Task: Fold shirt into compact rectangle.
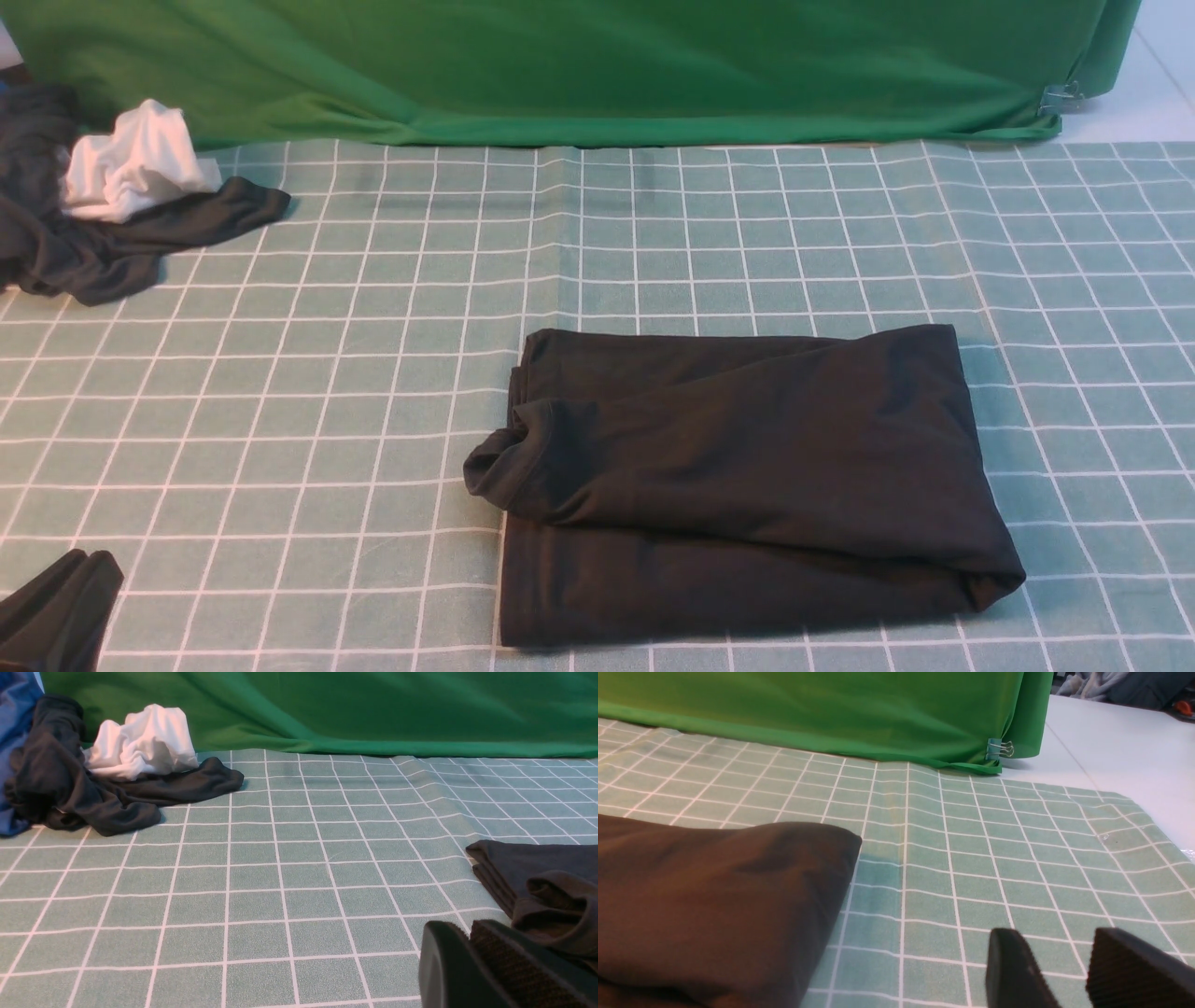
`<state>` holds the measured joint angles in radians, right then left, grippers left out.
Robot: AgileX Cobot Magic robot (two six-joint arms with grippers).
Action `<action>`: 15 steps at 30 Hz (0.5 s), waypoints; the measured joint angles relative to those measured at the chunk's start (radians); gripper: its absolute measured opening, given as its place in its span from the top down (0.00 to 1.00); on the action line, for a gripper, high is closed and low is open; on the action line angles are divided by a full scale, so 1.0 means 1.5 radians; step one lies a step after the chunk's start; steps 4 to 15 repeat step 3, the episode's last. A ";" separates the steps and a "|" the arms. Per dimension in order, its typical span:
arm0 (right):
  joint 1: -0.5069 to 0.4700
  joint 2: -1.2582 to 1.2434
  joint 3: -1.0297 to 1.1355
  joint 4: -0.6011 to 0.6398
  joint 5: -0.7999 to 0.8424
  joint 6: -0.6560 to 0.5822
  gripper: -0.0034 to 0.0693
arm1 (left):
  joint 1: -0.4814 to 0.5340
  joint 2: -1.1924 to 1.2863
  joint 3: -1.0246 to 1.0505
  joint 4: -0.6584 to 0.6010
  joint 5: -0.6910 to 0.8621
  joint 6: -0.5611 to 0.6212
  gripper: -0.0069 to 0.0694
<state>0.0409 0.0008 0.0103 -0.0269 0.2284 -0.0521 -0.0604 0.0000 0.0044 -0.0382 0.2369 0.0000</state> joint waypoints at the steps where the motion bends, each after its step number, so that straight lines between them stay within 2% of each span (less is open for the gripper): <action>1: 0.000 0.000 0.000 0.000 0.000 0.000 0.62 | 0.000 0.000 0.000 0.000 0.000 0.000 0.86; 15: 0.000 0.000 0.000 0.000 0.000 0.000 0.62 | 0.000 0.000 0.000 0.000 0.000 0.000 0.86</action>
